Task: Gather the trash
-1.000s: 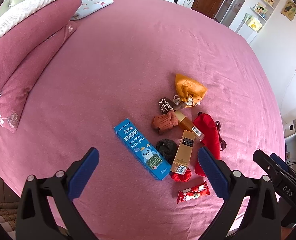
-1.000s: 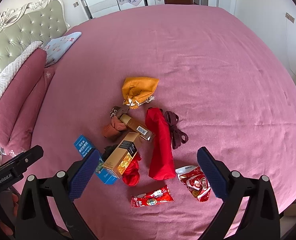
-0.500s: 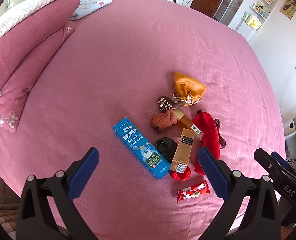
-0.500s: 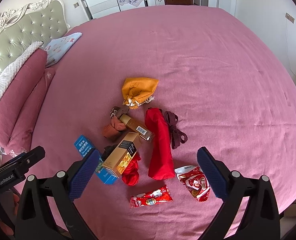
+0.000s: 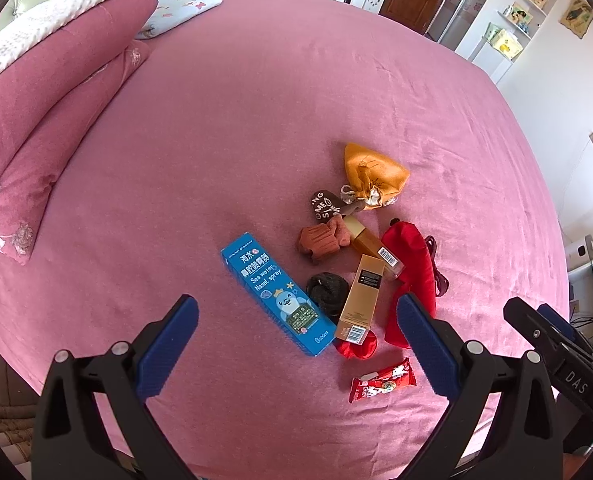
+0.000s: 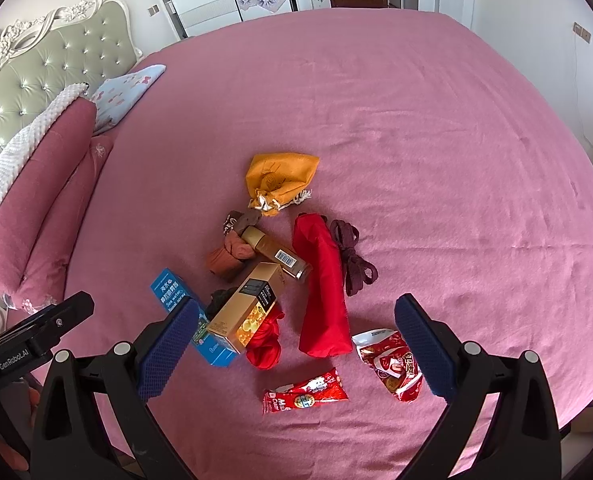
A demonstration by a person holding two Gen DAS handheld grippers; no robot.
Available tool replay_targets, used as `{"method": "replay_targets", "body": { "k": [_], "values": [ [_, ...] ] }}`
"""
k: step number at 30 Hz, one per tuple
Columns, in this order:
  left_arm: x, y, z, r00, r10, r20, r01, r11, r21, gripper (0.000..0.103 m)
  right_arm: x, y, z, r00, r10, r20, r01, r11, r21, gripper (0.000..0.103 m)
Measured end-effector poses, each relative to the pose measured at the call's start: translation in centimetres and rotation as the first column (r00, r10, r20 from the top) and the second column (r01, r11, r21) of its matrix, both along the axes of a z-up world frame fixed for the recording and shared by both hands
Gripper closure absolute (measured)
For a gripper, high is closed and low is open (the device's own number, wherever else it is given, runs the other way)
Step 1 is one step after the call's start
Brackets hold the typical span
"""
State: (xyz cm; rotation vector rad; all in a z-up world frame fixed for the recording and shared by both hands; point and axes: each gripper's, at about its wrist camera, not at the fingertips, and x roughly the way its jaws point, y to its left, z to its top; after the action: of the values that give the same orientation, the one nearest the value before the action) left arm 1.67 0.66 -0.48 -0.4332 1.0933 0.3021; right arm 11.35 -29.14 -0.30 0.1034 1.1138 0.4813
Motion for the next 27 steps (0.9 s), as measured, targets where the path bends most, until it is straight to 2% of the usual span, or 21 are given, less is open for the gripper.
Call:
{"method": "replay_targets", "body": {
  "k": [13, 27],
  "values": [
    [0.2, 0.0, -0.3, 1.0, 0.004, -0.013, -0.004, 1.0, -0.006, 0.004, 0.2, 0.1, -0.2, 1.0, 0.015, -0.011, -0.014, 1.0, 0.009, 0.008],
    [1.0, 0.7, -1.9, 0.998, 0.028, -0.058, -0.03, 0.999, -0.039, 0.004, 0.8, 0.8, -1.3, 0.998, 0.039, -0.046, -0.038, 0.999, 0.013, 0.008]
  ]
}}
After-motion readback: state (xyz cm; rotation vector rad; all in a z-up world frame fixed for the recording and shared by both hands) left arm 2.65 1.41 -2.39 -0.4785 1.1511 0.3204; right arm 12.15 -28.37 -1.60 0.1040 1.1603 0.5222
